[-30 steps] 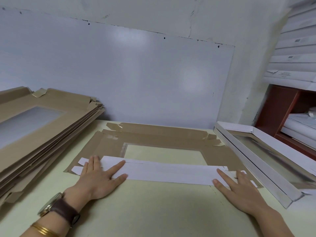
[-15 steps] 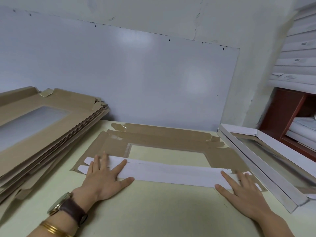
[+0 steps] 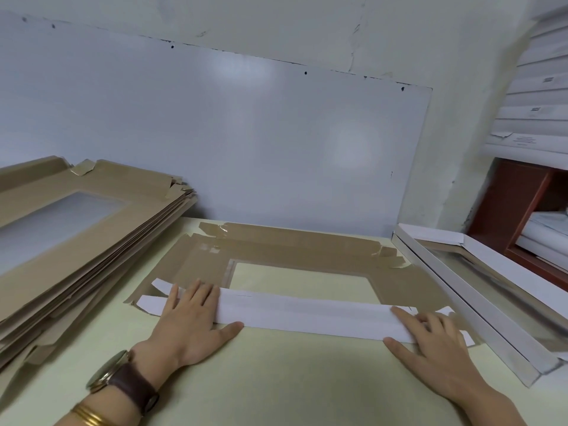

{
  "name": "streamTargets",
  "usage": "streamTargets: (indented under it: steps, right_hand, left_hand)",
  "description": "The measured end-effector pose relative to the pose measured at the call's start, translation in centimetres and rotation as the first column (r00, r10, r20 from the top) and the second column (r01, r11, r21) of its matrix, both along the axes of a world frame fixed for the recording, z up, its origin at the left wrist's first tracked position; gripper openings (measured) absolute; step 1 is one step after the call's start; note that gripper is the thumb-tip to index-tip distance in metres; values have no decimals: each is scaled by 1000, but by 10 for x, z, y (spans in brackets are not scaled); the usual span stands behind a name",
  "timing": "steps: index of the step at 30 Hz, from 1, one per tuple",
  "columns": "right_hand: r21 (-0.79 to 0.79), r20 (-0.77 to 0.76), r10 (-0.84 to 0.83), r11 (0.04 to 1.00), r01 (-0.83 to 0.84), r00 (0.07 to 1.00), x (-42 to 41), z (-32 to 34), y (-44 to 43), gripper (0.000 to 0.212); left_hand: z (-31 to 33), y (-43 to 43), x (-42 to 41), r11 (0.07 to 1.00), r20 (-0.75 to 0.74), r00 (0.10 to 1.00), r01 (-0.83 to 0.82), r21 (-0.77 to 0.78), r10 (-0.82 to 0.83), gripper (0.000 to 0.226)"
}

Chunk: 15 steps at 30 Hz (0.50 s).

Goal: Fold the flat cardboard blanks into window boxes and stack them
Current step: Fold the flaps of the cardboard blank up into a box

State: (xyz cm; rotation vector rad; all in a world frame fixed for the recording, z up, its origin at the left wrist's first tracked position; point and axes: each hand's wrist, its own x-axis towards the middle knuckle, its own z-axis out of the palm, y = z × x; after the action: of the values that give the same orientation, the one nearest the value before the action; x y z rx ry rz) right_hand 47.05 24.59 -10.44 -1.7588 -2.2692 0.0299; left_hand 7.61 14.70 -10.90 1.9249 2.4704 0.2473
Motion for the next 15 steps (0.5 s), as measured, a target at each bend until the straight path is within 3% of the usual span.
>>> streamTargets:
  steps: [9, 15]
  right_hand:
    - [96, 0, 284, 955, -282, 959, -18, -1, -8, 53]
    - [113, -65, 302, 949, -293, 951, -24, -3, -8, 48]
  left_hand:
    - [-1, -2, 17, 982, -43, 984, 174, 76, -171, 80]
    - [2, -3, 27, 958, -21, 967, 255, 131, -254, 62]
